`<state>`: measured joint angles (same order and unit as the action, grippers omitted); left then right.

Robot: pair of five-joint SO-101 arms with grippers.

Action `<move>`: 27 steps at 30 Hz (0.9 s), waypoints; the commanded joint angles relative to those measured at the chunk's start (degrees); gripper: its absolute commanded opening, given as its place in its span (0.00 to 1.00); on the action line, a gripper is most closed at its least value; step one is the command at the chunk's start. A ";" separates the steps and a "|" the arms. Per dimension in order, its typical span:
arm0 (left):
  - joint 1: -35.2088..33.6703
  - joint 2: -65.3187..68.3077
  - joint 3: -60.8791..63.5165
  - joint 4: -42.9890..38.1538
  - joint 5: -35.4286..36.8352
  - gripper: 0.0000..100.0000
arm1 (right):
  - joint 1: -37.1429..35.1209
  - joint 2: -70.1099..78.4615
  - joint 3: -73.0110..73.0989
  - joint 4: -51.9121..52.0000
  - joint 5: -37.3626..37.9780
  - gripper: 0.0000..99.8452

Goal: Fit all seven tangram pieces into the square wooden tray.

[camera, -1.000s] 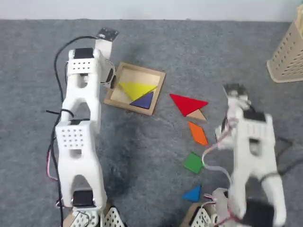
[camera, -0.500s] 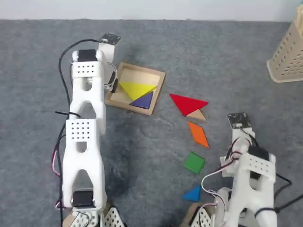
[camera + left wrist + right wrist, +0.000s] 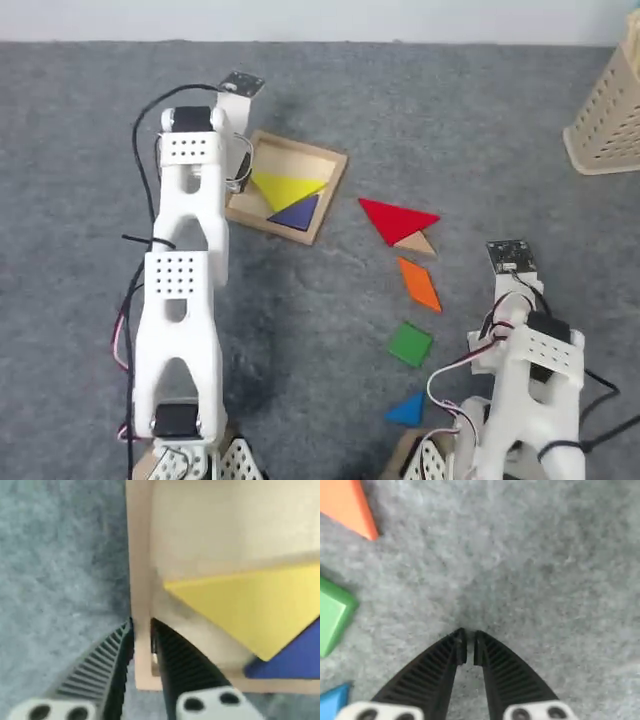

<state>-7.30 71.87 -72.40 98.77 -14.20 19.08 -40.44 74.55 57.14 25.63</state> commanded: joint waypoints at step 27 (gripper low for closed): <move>7.38 -67.25 68.00 0.62 -8.53 0.01 | 1.19 -1.71 0.18 -1.10 0.79 0.05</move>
<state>-2.20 12.00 -6.11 98.68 -22.46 19.08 -40.44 74.55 57.14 25.63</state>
